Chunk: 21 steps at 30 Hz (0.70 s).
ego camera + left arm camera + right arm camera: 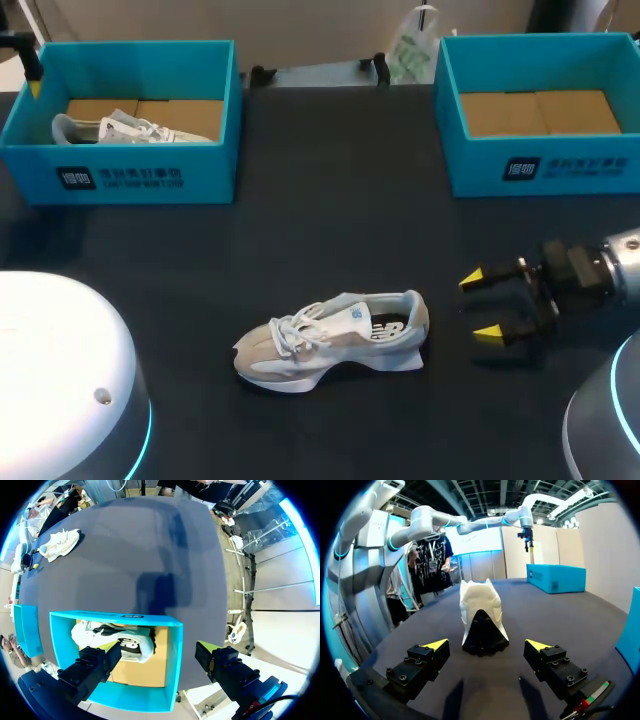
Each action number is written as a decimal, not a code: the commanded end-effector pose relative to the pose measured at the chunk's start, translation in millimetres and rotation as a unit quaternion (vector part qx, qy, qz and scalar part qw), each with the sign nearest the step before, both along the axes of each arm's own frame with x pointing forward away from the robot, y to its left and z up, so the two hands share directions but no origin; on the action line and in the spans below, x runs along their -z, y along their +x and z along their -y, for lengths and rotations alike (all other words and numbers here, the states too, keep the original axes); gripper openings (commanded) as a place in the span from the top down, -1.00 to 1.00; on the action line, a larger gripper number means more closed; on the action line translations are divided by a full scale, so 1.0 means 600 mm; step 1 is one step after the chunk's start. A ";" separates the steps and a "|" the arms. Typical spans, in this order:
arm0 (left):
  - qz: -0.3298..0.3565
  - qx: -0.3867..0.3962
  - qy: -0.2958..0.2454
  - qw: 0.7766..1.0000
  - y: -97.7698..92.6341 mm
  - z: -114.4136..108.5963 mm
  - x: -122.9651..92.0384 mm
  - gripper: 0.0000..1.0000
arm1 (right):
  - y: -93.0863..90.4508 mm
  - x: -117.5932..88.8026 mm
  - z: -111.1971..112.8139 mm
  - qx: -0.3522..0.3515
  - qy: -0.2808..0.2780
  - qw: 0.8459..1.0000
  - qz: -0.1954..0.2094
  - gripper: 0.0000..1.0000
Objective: Take the shoe out of the shoebox, open the shoe tongue, remove and reinsert the insole, then place the shoe into the shoebox
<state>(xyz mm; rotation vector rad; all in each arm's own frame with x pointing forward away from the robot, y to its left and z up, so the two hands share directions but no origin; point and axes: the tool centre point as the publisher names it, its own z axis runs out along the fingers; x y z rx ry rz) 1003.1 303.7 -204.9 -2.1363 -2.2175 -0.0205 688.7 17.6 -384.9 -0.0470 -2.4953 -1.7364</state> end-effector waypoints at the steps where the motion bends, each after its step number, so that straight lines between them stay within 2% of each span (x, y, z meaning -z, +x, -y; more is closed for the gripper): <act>1: 0.001 0.000 0.001 1.000 -0.001 0.000 0.000 -1.00 | 0.028 0.028 -0.044 -0.024 0.004 1.000 -0.007 -1.00; 8: 0.001 0.000 0.001 1.000 -0.001 0.000 0.000 -1.00 | 0.016 0.042 -0.070 -0.030 0.017 0.999 -0.010 -1.00; 21: 0.001 0.000 0.001 1.000 -0.001 0.000 0.000 -1.00 | 0.011 0.040 -0.079 -0.035 0.019 0.999 -0.004 -1.00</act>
